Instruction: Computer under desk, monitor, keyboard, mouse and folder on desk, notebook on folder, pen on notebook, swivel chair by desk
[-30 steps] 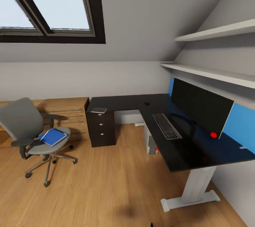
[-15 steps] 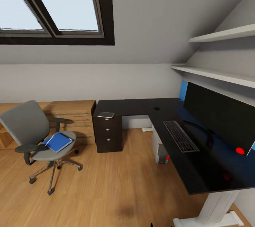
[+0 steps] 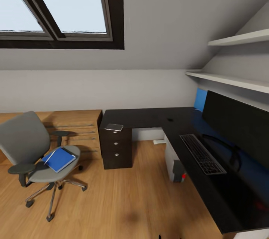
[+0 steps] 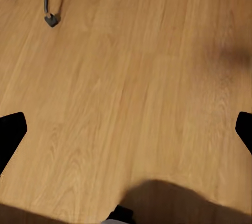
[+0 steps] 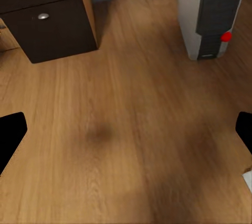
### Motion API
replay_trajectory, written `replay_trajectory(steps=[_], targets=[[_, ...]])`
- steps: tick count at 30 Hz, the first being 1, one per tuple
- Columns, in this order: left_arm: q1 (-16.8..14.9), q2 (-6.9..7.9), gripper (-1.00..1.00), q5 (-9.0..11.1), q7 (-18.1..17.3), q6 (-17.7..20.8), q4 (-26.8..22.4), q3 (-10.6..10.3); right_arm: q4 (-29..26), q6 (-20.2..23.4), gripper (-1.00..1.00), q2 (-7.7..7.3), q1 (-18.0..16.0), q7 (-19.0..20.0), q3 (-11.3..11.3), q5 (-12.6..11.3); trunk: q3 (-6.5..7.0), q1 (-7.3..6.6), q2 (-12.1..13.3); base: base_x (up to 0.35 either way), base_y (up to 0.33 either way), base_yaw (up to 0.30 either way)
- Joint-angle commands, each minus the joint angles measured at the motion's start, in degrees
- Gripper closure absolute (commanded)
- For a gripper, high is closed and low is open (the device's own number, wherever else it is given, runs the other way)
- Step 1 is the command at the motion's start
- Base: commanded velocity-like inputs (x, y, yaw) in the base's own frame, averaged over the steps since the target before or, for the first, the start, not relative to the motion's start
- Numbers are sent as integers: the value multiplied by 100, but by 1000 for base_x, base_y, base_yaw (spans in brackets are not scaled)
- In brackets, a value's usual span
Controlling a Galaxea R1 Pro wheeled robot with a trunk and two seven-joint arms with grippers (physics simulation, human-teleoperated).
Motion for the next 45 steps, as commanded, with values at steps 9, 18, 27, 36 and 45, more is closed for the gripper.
replay_trajectory(steps=[9, 18, 27, 36, 45], targets=[[-2, -15, -100, 61, 22, -42, 51, -18, 3, -12, -100, -3, -5, -37, 49, -40, -4, 5, -5, 319, 102, 0], [-2, -17, -100, 61, 22, -42, 56, -18, 4, -13, -100, -3, -5, -31, 57, -44, -4, 5, -5, 319, 64, 0], [-2, -17, -100, 61, 22, -42, 57, -18, 4, -14, -100, -3, -4, -30, 58, -38, -4, 5, -5, 320, 9, 0], [-2, -17, -100, 61, 22, -42, 57, -18, 4, -14, -100, -3, -5, -30, 58, -37, -4, 5, -5, 320, 1, 43], [-2, -17, -100, 61, 22, -42, 58, -18, 4, -9, -100, -10, -5, -30, 58, -36, -4, 5, -5, 320, 0, 50]])
